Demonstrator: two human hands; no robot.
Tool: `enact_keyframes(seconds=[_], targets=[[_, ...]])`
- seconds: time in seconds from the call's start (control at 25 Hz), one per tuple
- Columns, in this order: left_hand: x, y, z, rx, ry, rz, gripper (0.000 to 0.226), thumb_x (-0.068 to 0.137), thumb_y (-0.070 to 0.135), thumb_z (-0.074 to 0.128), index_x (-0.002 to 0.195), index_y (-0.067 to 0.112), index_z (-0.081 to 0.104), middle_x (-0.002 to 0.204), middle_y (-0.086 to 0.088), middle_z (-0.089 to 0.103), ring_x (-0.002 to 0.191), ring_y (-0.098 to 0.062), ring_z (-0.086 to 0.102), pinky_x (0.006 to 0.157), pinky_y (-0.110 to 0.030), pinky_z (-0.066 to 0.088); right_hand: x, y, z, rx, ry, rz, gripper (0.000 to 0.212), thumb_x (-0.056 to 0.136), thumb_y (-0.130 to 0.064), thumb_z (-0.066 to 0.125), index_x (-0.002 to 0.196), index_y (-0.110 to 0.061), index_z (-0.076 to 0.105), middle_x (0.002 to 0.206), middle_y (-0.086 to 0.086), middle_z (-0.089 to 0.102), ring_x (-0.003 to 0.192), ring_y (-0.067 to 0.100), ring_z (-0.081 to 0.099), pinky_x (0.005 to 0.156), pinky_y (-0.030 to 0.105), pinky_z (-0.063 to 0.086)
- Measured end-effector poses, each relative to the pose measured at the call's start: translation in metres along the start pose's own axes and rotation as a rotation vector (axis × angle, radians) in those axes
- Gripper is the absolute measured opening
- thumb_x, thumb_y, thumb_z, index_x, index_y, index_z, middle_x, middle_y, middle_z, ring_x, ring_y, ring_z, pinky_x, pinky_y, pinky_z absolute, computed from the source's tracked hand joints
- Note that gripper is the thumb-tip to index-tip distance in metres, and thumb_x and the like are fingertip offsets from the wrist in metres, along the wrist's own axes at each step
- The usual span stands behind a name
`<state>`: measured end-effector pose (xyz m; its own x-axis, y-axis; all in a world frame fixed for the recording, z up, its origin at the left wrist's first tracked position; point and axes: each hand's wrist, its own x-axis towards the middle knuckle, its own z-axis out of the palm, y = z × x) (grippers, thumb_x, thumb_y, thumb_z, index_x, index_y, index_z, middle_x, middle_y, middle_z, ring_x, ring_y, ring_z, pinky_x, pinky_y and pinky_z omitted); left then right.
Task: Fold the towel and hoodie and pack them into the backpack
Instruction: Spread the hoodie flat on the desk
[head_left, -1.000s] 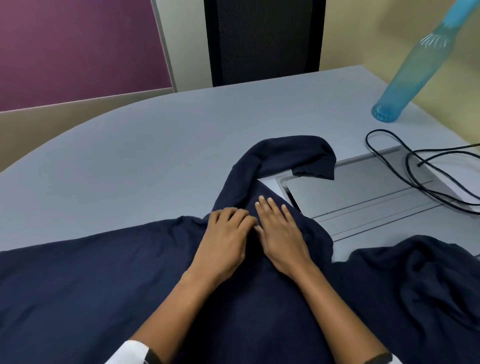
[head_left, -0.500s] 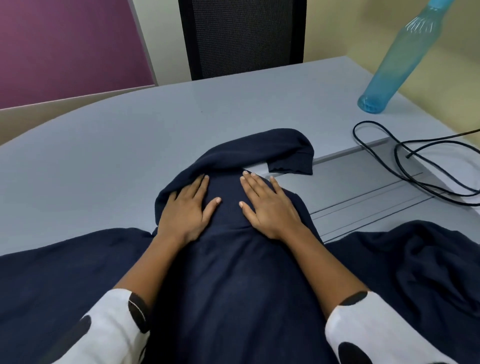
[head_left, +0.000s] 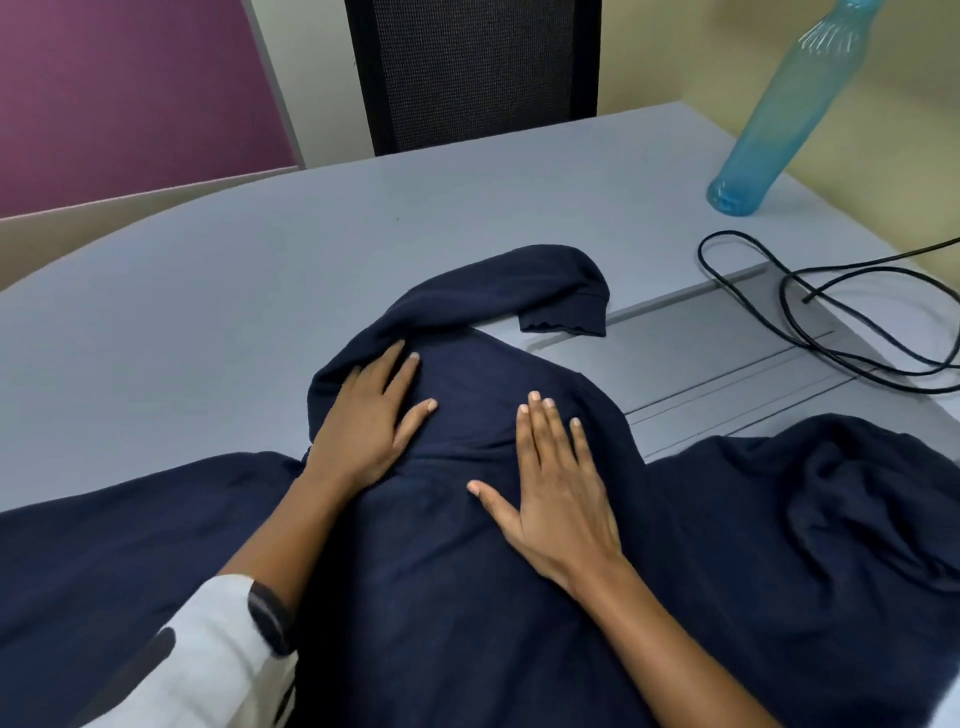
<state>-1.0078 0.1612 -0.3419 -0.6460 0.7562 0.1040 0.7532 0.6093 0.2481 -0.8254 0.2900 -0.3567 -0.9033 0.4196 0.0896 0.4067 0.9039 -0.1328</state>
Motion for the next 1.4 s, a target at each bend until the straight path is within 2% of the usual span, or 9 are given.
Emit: enact_keyframes(seconds=[0.08, 0.2, 0.32, 0.44, 0.64, 0.88, 1.12, 1.24, 1.4], targets=[[-0.034, 0.005, -0.010, 0.046, 0.219, 0.069, 0.043, 0.095, 0.037, 0.040, 0.126, 0.009, 0.051, 0.138, -0.019, 0.044, 0.121, -0.032, 0.046, 0.106, -0.045, 0.028, 0.005, 0.000, -0.002, 0.018, 0.017, -0.002, 0.089, 0.092, -0.070, 0.011, 0.150, -0.002, 0.017, 0.159, 0.013, 0.010, 0.148, 0.023, 0.008, 0.117, 0.043, 0.006], [-0.106, 0.005, -0.018, 0.010, 0.423, -0.090, 0.028, 0.090, 0.037, 0.046, 0.101, 0.011, 0.049, 0.113, -0.011, 0.045, 0.097, -0.029, 0.045, 0.085, -0.038, 0.025, -0.003, 0.002, -0.006, 0.011, 0.006, -0.095, 0.071, 0.097, -0.053, 0.024, 0.151, -0.009, 0.018, 0.159, 0.014, 0.010, 0.148, 0.025, 0.009, 0.117, 0.043, 0.009], [-0.144, -0.021, -0.013, -0.039, 0.279, -0.257, 0.050, 0.090, 0.055, 0.036, 0.098, 0.011, 0.057, 0.113, -0.008, 0.049, 0.100, -0.029, 0.047, 0.086, -0.040, 0.031, -0.001, 0.009, 0.002, 0.033, 0.043, -0.225, 0.051, 0.091, -0.027, 0.035, 0.140, -0.017, 0.046, 0.147, 0.006, 0.044, 0.138, 0.023, 0.038, 0.111, 0.042, 0.027], [-0.183, -0.054, -0.031, 0.002, 0.107, -0.361, 0.070, 0.086, 0.072, 0.030, 0.118, 0.018, 0.061, 0.131, -0.007, 0.051, 0.123, -0.028, 0.047, 0.105, -0.043, 0.032, 0.022, -0.052, -0.021, 0.256, 0.032, -0.262, 0.046, 0.086, -0.031, 0.035, 0.118, -0.022, 0.065, 0.123, -0.002, 0.062, 0.117, 0.020, 0.055, 0.097, 0.045, 0.046], [-0.168, -0.041, -0.026, 0.079, -0.002, -0.295, 0.086, 0.080, 0.084, 0.025, 0.144, 0.027, 0.039, 0.156, -0.003, 0.026, 0.145, -0.019, 0.018, 0.118, -0.044, 0.007, 0.054, -0.084, -0.016, 0.218, -0.289, -0.366, 0.061, 0.087, -0.049, 0.009, 0.146, -0.045, 0.024, 0.158, -0.017, 0.015, 0.147, 0.010, 0.004, 0.119, 0.042, -0.002], [-0.174, -0.057, -0.027, 0.058, 0.040, -0.484, 0.097, 0.072, 0.091, 0.014, 0.150, 0.034, 0.013, 0.160, 0.009, 0.003, 0.146, -0.009, -0.005, 0.119, -0.041, -0.006, 0.085, -0.083, 0.000, 0.029, -0.240, -0.112, 0.052, 0.101, -0.046, 0.020, 0.150, -0.040, 0.005, 0.160, -0.015, 0.000, 0.147, 0.008, -0.006, 0.118, 0.049, -0.007], [-0.163, -0.072, -0.030, 0.060, 0.002, -0.546, 0.095, 0.069, 0.092, 0.011, 0.149, 0.042, 0.003, 0.159, 0.010, -0.007, 0.146, -0.010, -0.013, 0.118, -0.043, -0.010, 0.083, -0.089, -0.003, 0.071, -0.262, -0.077, 0.059, 0.098, -0.056, 0.018, 0.151, -0.036, 0.002, 0.160, -0.012, -0.005, 0.147, 0.012, -0.010, 0.116, 0.055, -0.009], [-0.160, -0.084, -0.032, 0.046, -0.037, -0.487, 0.093, 0.067, 0.093, 0.010, 0.146, 0.047, -0.006, 0.156, 0.014, -0.017, 0.145, -0.010, -0.016, 0.116, -0.041, -0.013, 0.042, -0.106, -0.002, 0.059, -0.069, -0.184, 0.068, 0.091, -0.069, 0.016, 0.151, -0.036, 0.017, 0.160, -0.006, 0.008, 0.148, 0.022, 0.005, 0.115, 0.055, -0.006], [-0.186, -0.135, -0.049, -0.024, -0.115, -0.224, 0.071, 0.081, 0.082, 0.004, 0.145, 0.051, 0.009, 0.156, 0.020, -0.010, 0.146, -0.007, -0.008, 0.118, -0.030, -0.010, 0.018, -0.099, 0.011, 0.014, -0.089, -0.129, 0.071, 0.085, -0.078, 0.008, 0.148, -0.046, 0.012, 0.160, -0.011, 0.005, 0.148, 0.020, 0.000, 0.114, 0.055, -0.008]])
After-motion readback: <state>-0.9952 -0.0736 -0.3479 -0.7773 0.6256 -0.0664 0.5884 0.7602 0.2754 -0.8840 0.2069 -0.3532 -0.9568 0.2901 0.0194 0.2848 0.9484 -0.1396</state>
